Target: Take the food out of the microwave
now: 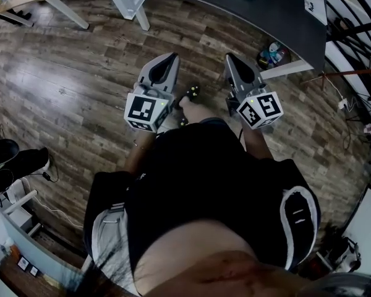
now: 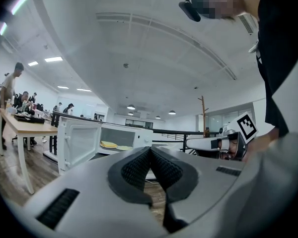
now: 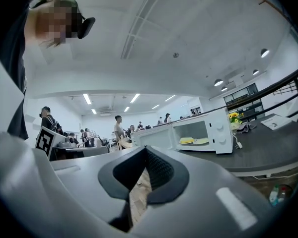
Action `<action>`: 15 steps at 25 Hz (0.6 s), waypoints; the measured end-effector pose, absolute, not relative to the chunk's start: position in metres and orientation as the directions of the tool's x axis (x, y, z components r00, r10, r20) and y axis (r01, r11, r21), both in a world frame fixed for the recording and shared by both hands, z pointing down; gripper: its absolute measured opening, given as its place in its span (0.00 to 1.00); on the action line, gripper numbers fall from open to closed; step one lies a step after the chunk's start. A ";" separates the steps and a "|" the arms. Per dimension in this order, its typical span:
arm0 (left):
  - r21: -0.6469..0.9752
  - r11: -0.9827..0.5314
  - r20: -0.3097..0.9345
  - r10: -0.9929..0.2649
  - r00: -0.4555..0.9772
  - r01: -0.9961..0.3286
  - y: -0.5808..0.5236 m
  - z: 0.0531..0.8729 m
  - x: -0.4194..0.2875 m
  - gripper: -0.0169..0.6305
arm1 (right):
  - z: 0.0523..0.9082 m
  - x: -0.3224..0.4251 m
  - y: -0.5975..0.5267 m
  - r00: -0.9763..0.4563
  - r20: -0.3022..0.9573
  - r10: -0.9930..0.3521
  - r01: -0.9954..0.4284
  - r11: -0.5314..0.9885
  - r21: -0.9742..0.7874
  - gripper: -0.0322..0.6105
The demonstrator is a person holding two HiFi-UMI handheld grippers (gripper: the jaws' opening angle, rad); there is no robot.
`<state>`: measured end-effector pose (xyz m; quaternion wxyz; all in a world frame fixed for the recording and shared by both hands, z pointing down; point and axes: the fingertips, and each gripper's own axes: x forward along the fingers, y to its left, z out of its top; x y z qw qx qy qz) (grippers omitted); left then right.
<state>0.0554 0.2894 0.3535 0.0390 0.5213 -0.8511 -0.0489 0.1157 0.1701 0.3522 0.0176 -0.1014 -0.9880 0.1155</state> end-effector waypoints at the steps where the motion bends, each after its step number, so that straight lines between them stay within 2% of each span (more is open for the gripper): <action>1: 0.114 0.458 0.018 -0.888 -0.459 -0.882 0.289 0.354 0.050 0.04 | 0.354 0.108 0.169 -0.978 0.008 0.209 0.201 0.950 -0.238 0.05; 6: 0.032 0.501 0.064 -0.864 -0.499 -0.865 0.291 0.356 0.014 0.04 | 0.355 0.060 0.165 -0.973 0.019 0.228 0.224 0.965 -0.137 0.05; 11: 0.056 0.513 0.048 -0.858 -0.511 -0.856 0.283 0.348 -0.035 0.04 | 0.347 0.015 0.166 -0.946 -0.037 0.323 0.323 0.918 -0.230 0.05; 15: 0.054 0.496 0.050 -0.868 -0.493 -0.867 0.264 0.345 -0.064 0.04 | 0.348 -0.011 0.139 -0.963 -0.006 0.269 0.265 0.943 -0.201 0.05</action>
